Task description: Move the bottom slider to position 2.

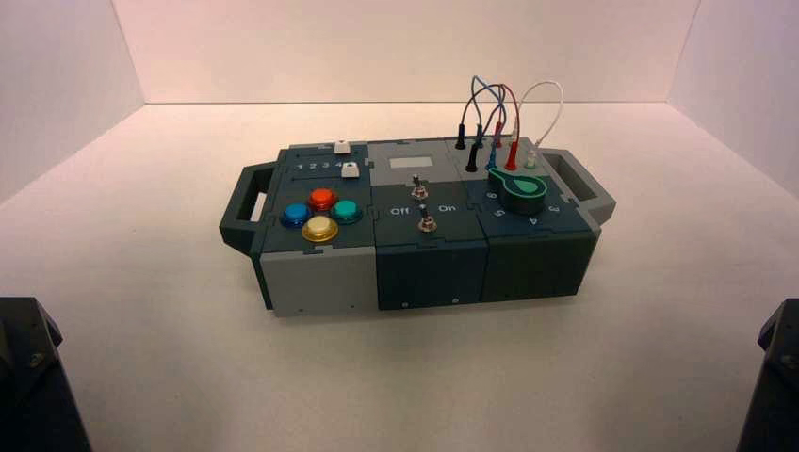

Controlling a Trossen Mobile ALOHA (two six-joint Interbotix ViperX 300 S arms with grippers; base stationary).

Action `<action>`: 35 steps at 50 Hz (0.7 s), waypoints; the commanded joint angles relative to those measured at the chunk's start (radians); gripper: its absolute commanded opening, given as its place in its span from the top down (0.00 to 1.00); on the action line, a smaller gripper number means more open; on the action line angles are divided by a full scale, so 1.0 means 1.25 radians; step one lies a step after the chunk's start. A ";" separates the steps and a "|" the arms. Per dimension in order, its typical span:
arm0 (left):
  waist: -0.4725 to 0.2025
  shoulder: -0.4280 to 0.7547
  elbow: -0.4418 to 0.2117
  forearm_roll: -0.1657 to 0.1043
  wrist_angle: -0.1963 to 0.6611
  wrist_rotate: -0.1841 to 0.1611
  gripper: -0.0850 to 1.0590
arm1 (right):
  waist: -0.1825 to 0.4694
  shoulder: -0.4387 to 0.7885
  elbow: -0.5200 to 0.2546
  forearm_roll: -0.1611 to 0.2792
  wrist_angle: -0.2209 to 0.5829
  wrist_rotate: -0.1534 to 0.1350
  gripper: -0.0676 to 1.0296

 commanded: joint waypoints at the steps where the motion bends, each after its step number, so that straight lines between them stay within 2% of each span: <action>1: -0.002 0.006 -0.028 0.000 -0.001 -0.001 0.95 | 0.000 0.004 -0.018 0.001 -0.004 -0.001 0.96; 14: -0.002 0.004 -0.031 0.000 0.011 0.000 0.95 | 0.004 0.006 -0.020 0.000 0.005 -0.001 0.96; 17: -0.004 0.006 -0.040 0.000 0.042 0.000 0.95 | 0.013 0.009 -0.026 -0.002 0.028 -0.001 0.96; 21: -0.016 0.012 -0.075 -0.004 0.160 -0.005 0.96 | 0.042 0.025 -0.043 -0.007 0.088 -0.006 0.96; 27: -0.047 0.023 -0.120 -0.006 0.288 -0.006 0.95 | 0.074 0.064 -0.074 -0.009 0.153 -0.006 0.96; 29: -0.050 0.025 -0.128 -0.005 0.313 -0.006 0.95 | 0.079 0.072 -0.080 -0.007 0.167 -0.006 0.96; 32: -0.054 0.032 -0.153 -0.006 0.403 -0.006 0.95 | 0.097 0.101 -0.099 -0.007 0.210 -0.006 0.96; 35: -0.055 0.036 -0.169 -0.009 0.458 -0.009 0.95 | 0.113 0.118 -0.114 -0.007 0.243 -0.006 0.96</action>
